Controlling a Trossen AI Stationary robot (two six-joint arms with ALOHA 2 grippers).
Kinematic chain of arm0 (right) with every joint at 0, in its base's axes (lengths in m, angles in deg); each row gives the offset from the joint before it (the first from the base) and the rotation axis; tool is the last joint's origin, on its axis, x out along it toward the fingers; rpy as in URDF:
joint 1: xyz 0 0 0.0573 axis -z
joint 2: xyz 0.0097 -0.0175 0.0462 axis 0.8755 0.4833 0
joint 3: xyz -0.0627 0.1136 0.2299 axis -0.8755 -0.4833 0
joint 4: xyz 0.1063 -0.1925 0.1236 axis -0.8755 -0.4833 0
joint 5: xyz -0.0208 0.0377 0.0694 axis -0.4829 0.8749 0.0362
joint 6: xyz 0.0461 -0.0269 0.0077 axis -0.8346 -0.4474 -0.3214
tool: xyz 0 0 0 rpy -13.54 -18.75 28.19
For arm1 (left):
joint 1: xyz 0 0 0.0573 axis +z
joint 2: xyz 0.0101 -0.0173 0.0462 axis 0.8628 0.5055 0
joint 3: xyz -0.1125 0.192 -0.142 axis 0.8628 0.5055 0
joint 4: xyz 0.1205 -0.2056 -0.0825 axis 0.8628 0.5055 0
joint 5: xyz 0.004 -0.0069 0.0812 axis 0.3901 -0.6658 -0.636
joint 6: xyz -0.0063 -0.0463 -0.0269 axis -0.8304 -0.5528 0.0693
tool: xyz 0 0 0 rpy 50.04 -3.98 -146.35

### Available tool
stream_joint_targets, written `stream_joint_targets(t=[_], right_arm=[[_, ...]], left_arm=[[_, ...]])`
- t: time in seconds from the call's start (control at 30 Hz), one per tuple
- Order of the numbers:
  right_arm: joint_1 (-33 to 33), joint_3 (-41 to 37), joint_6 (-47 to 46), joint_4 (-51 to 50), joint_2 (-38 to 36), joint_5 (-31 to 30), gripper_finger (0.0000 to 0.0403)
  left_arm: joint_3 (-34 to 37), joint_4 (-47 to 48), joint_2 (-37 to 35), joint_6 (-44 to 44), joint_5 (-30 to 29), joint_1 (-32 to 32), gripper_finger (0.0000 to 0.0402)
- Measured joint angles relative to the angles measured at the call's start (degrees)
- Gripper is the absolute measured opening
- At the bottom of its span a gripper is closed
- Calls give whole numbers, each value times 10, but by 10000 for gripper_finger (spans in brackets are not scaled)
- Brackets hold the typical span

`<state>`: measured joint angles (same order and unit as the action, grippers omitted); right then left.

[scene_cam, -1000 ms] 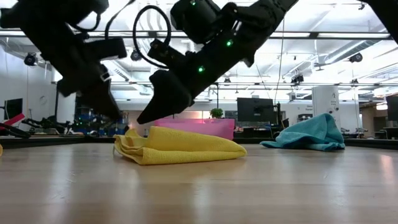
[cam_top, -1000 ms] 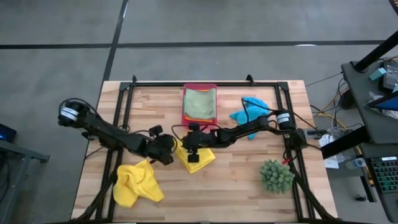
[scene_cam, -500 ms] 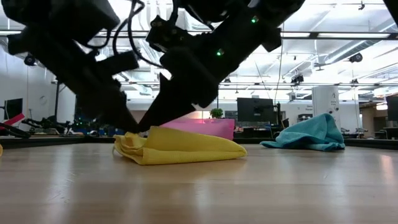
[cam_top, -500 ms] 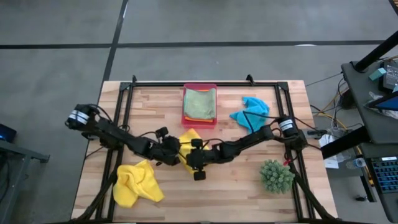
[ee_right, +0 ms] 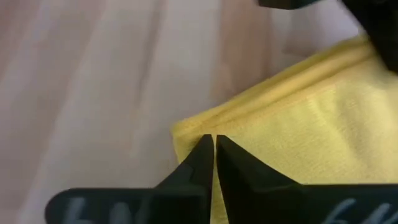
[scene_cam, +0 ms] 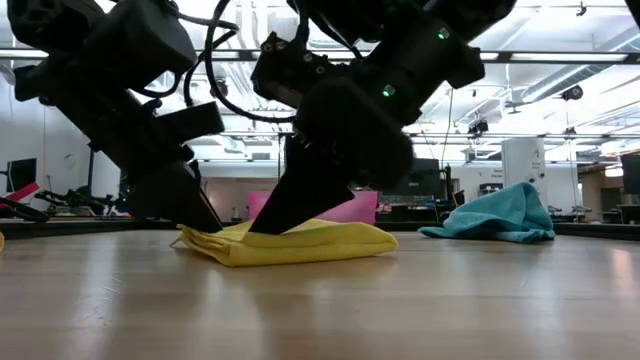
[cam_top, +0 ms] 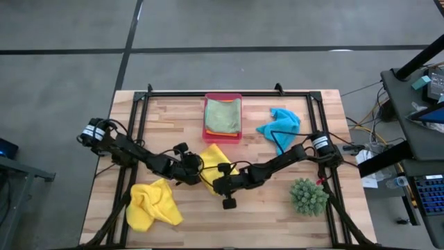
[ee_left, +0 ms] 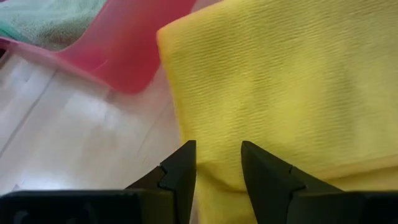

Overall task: Fold microfiber towels
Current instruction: Fold the top yellow towel, then put the top yellow towel into the bin

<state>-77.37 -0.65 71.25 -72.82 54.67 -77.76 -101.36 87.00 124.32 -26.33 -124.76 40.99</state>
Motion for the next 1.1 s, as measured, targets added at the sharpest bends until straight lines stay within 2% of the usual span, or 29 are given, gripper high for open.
stream_joint_targets(t=[0.47,0.83,0.97,1.1], right_arm=[[-1,-15,2,26,1,5,9],[-1,-13,15,-12,-44,3,9],[-1,-13,14,-49,-73,1,9],[4,-21,13,-129,-112,0,9]], left_arm=[[-3,22,-4,1,0,12,113],[-25,91,-85,4,5,11,113],[-25,92,-128,-6,42,10,113],[-24,93,-169,-92,109,9,113]])
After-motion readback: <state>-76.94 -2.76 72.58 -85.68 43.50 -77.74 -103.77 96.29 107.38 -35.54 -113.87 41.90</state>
